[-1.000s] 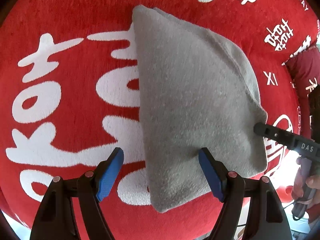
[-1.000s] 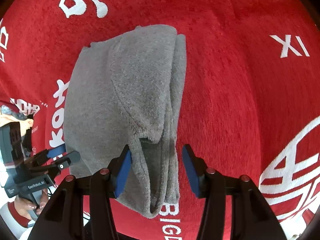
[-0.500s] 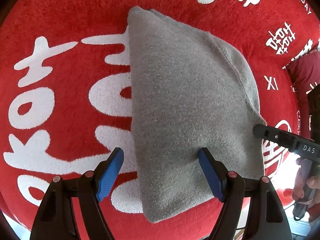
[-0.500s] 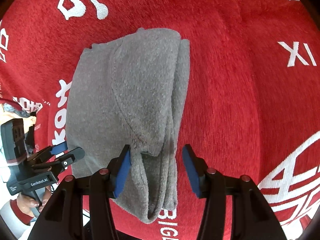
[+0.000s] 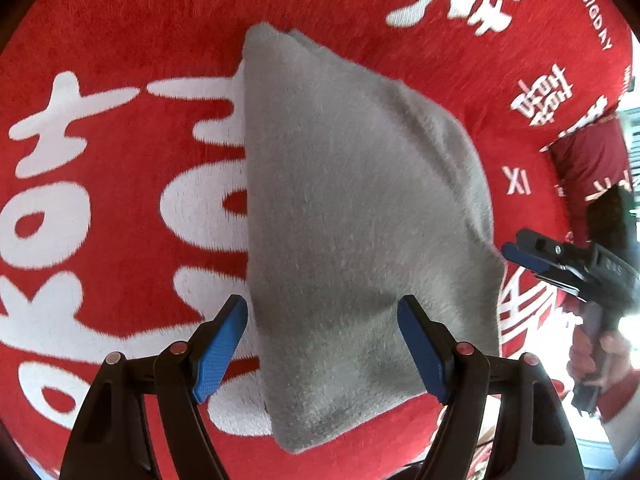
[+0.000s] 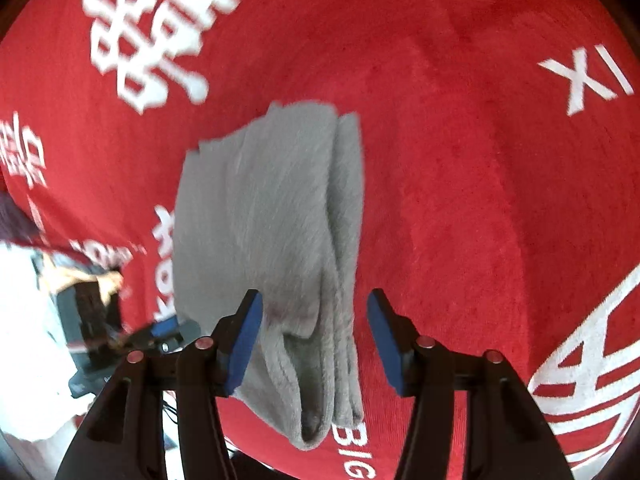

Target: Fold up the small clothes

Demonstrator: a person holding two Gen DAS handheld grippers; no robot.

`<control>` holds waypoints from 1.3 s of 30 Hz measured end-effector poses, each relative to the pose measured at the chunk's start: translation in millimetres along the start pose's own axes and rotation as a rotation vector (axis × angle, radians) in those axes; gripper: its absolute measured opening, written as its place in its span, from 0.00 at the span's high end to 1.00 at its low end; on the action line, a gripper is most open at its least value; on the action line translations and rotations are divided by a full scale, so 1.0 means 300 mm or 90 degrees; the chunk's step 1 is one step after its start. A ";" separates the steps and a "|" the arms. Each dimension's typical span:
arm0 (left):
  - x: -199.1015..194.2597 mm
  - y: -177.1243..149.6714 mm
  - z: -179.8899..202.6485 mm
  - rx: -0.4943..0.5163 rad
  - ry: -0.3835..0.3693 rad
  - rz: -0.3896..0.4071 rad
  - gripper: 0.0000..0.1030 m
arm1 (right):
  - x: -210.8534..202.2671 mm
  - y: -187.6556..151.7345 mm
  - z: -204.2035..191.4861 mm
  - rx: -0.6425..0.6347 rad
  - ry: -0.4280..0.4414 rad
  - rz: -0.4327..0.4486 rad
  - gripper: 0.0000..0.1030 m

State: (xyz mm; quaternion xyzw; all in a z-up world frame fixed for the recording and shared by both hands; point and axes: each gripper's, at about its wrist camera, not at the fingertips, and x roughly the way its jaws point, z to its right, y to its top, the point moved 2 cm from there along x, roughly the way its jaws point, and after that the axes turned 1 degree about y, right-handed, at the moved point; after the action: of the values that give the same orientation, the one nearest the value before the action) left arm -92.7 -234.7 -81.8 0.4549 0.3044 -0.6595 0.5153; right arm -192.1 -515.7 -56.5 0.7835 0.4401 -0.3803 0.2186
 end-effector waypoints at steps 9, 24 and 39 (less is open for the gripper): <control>0.040 0.042 -0.078 -0.037 -0.132 -0.050 0.24 | 0.099 0.131 0.068 0.010 0.114 -0.044 0.35; 0.074 0.079 -0.048 -0.031 -0.156 -0.069 0.23 | 0.262 0.221 0.025 -0.036 0.270 -0.128 0.33; 0.089 0.076 0.005 0.013 -0.122 -0.056 0.19 | 0.277 0.197 0.082 0.015 0.291 -0.134 0.34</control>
State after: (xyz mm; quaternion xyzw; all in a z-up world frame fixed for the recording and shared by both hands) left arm -72.7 -253.2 -104.0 0.3809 0.2665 -0.7250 0.5082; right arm -124.5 -519.4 -136.8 0.8014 0.5528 -0.2192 0.0638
